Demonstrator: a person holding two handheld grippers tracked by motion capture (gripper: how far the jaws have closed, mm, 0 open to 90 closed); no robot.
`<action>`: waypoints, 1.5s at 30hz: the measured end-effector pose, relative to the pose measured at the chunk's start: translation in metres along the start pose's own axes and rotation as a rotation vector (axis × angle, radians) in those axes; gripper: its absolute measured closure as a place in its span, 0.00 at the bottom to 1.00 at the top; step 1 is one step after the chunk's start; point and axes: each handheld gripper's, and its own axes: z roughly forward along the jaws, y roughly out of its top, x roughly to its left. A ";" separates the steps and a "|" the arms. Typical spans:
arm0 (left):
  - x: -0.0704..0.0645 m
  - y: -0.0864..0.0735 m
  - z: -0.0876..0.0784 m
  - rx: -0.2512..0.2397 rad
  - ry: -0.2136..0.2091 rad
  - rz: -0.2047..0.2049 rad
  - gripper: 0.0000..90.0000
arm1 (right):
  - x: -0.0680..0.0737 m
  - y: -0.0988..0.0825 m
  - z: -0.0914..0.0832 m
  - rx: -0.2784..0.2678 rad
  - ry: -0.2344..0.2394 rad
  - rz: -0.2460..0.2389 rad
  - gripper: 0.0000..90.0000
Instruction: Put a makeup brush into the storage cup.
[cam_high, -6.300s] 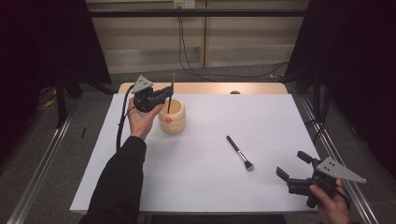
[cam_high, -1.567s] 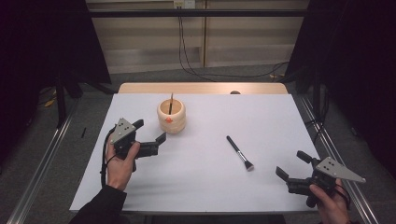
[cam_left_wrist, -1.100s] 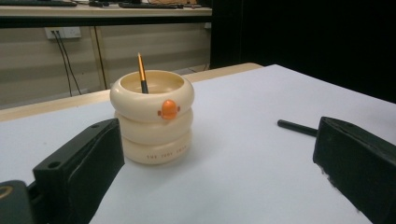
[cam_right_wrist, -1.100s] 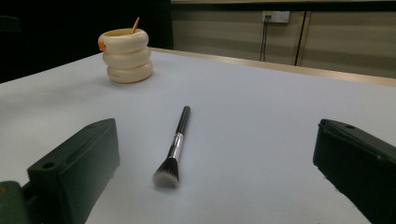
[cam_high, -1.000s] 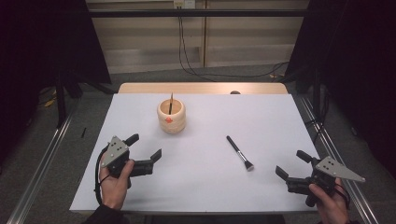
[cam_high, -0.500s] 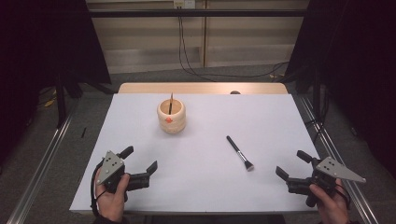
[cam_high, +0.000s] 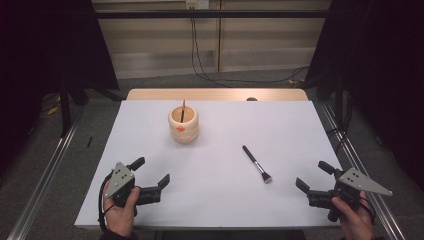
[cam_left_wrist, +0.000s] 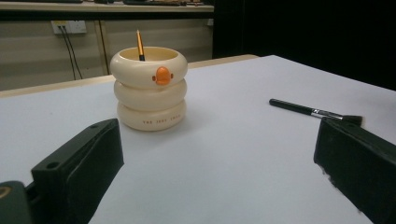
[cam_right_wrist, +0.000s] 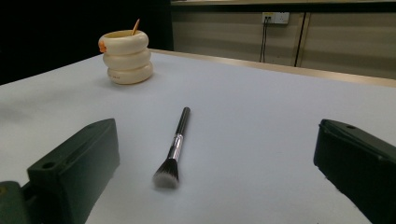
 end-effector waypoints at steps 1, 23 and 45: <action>0.000 0.000 0.000 0.000 0.007 0.000 0.02 | 0.000 0.000 0.000 0.002 0.000 0.002 0.00; -0.002 0.000 0.002 -0.025 -0.032 -0.009 0.02 | 0.001 0.018 0.021 -0.068 0.008 -0.030 0.00; 0.003 -0.001 0.002 -0.018 -0.019 -0.047 0.02 | -0.004 0.061 0.078 -0.118 0.033 -0.067 0.01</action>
